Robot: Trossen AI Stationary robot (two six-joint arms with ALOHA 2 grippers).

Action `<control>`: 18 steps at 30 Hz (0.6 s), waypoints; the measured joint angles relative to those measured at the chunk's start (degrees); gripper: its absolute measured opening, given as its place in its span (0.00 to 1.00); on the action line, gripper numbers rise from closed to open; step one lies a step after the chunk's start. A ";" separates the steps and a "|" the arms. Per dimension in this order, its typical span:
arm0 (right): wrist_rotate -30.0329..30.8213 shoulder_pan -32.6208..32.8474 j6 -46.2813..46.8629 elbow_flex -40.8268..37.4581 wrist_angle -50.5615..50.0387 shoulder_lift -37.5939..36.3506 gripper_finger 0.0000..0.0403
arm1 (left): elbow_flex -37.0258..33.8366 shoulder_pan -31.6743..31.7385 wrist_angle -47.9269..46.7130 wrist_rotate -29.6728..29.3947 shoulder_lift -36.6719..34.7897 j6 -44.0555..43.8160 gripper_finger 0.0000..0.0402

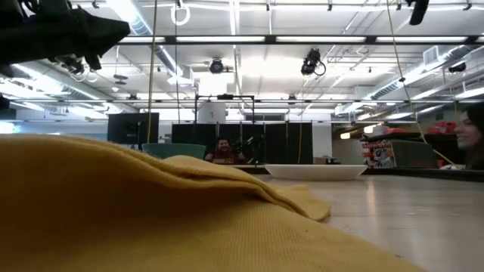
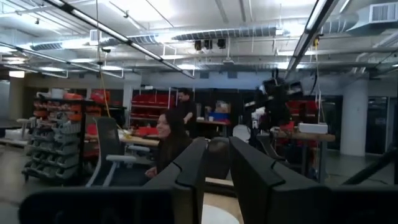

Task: Set table place
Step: Place the white plate in the center of the table

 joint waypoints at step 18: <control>-12.37 -26.14 23.32 39.42 -48.06 45.81 0.31 | 0.21 -0.02 -1.40 -0.02 6.50 -1.89 0.20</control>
